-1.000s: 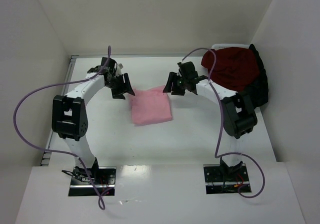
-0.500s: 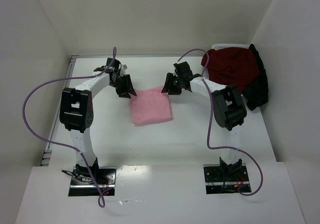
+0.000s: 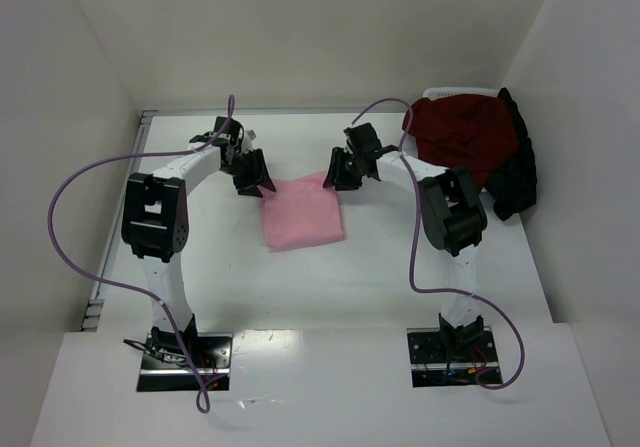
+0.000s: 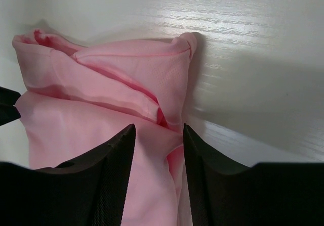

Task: Fold and stack the t-shirts
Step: Smooth out wrinkles on the folded tshirt

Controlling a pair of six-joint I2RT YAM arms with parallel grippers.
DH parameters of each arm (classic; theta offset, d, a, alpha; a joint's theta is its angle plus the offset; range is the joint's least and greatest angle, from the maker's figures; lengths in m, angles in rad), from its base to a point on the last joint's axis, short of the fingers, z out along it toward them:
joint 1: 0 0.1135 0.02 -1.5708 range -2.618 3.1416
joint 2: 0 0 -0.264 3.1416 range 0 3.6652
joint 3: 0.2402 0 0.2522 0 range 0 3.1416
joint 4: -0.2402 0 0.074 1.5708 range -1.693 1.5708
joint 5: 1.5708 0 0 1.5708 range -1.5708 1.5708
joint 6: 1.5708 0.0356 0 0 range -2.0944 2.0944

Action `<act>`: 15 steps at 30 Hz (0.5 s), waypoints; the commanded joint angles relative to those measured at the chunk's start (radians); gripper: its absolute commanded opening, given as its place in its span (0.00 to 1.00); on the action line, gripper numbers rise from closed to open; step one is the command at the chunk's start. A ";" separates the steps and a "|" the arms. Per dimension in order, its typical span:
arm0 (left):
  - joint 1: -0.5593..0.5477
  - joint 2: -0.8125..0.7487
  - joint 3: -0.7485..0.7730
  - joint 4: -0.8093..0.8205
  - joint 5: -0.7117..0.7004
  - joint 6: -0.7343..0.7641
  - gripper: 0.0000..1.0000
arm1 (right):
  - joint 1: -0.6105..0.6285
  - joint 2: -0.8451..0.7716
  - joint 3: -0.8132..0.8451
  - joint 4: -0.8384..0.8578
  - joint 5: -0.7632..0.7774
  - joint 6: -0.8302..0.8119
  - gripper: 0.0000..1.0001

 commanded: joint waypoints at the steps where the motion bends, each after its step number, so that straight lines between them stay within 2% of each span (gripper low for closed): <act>1: -0.002 -0.006 0.020 -0.007 0.017 0.001 0.56 | 0.007 -0.042 0.018 -0.017 0.016 -0.021 0.49; 4: -0.002 -0.006 0.009 0.002 0.026 0.001 0.56 | 0.007 -0.053 0.018 -0.026 0.016 -0.021 0.50; 7: -0.002 -0.006 -0.001 0.003 0.026 -0.008 0.49 | 0.007 -0.062 0.009 -0.026 0.016 -0.021 0.50; 11: -0.002 -0.006 -0.021 0.012 0.026 -0.008 0.46 | 0.007 -0.062 -0.016 -0.017 -0.010 -0.021 0.37; 12: -0.002 -0.006 -0.021 0.022 0.035 -0.008 0.46 | 0.007 -0.062 -0.016 -0.017 -0.019 -0.011 0.30; 15: -0.002 -0.006 -0.031 0.035 0.044 -0.008 0.46 | 0.007 -0.062 -0.037 -0.017 -0.045 -0.001 0.27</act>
